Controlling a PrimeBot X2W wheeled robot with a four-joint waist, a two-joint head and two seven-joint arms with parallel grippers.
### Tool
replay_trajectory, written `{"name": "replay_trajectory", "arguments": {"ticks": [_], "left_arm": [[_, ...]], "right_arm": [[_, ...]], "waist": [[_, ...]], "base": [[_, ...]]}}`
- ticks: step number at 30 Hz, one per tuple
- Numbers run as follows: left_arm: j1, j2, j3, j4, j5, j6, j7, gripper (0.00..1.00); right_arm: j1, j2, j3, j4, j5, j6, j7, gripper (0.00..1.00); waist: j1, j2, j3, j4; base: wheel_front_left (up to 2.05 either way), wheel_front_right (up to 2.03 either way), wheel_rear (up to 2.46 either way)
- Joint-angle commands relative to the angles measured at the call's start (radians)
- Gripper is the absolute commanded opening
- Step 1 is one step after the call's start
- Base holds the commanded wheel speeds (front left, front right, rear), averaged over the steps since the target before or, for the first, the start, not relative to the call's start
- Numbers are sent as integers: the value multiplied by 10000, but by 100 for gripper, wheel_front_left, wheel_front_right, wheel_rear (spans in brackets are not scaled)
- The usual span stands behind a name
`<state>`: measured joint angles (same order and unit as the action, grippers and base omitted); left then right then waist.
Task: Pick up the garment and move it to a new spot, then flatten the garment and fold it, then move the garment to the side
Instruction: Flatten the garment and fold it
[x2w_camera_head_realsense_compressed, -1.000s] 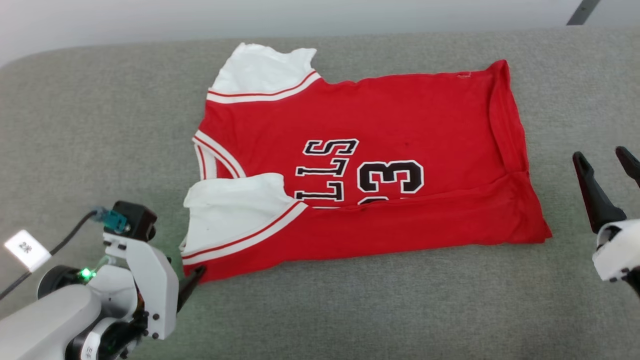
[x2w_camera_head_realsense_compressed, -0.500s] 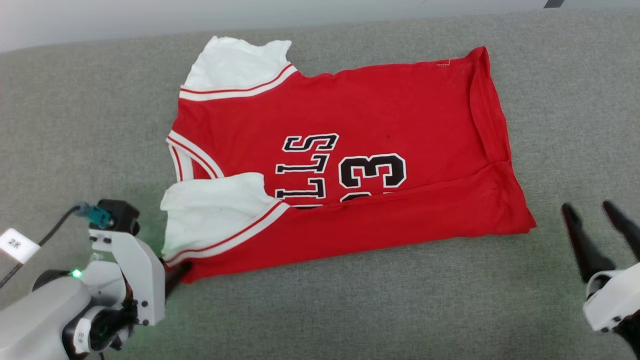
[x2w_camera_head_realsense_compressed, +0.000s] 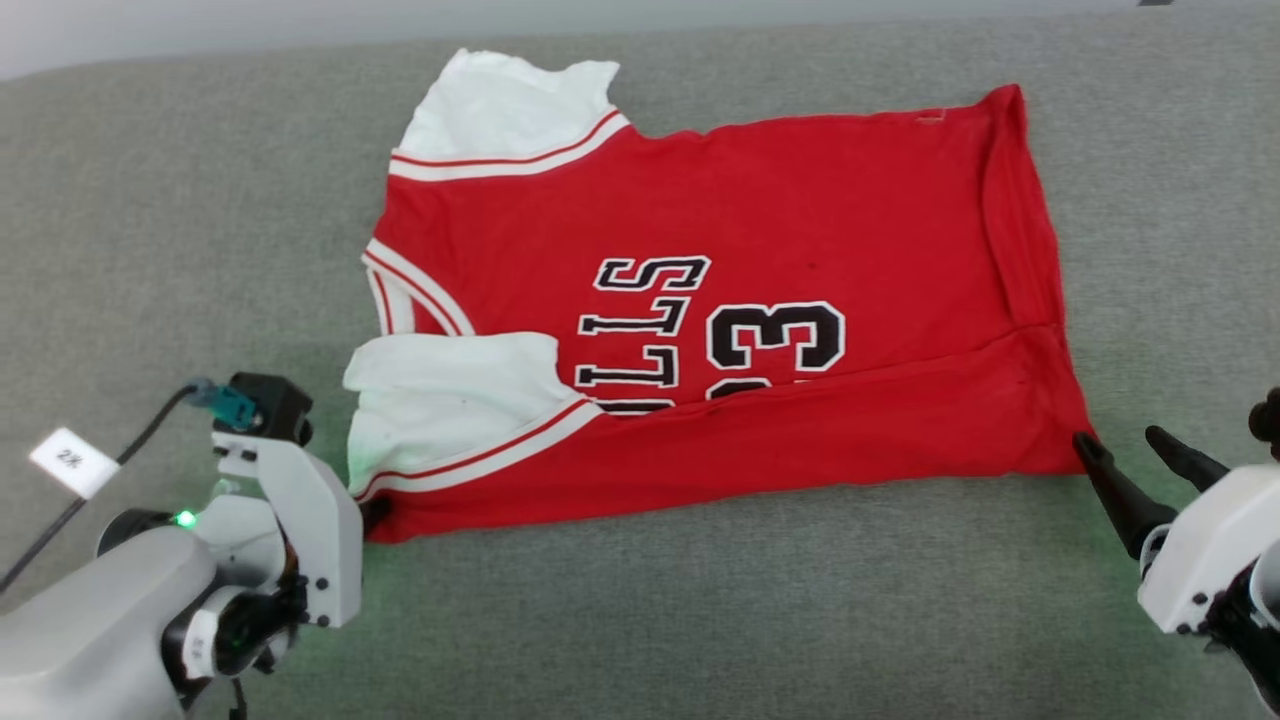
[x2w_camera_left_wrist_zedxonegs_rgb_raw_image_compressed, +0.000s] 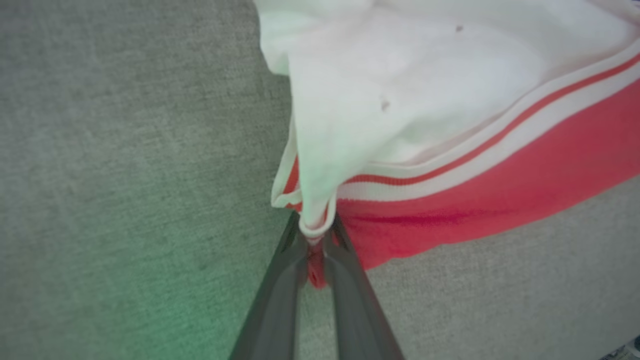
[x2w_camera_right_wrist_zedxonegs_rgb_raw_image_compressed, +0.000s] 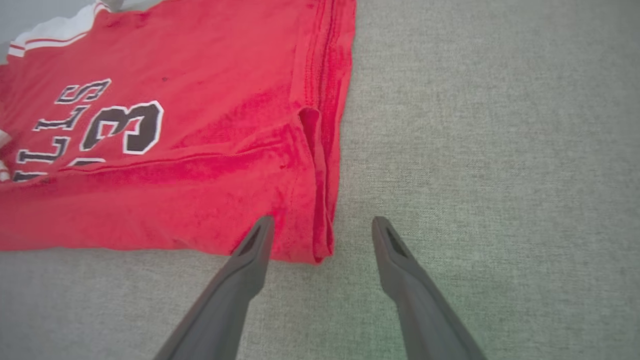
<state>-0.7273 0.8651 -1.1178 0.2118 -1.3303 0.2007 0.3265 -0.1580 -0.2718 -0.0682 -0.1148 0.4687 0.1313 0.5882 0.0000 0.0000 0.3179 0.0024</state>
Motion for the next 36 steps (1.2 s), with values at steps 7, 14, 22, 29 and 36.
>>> {"name": "replay_trajectory", "arguments": {"ticks": [7,14,22,29,36], "left_arm": [[81,-767,-422,31,230,-137,193,0],[-15,-974,-423,182,261,-260,118,0],[67,-893,-360,318,176,-339,53,0],[98,-395,-273,-277,68,-66,252,0],[166,357,-258,-1459,48,620,665,0]], "right_arm": [[-1055,-126,220,1609,-195,-9,765,100],[-1842,-2,466,3192,-400,-11,1215,5],[-2104,-294,577,3625,-316,-13,1411,0],[-1834,-670,499,3067,-25,-13,1582,0],[-1279,-978,442,2279,403,-13,2141,0]], "waist": [[0,0,180,477],[0,0,267,658],[0,0,135,668],[0,0,-184,585],[0,0,-481,541]], "base": [[0,0,0],[0,0,0],[0,0,0],[0,0,0],[0,0,0]]}}
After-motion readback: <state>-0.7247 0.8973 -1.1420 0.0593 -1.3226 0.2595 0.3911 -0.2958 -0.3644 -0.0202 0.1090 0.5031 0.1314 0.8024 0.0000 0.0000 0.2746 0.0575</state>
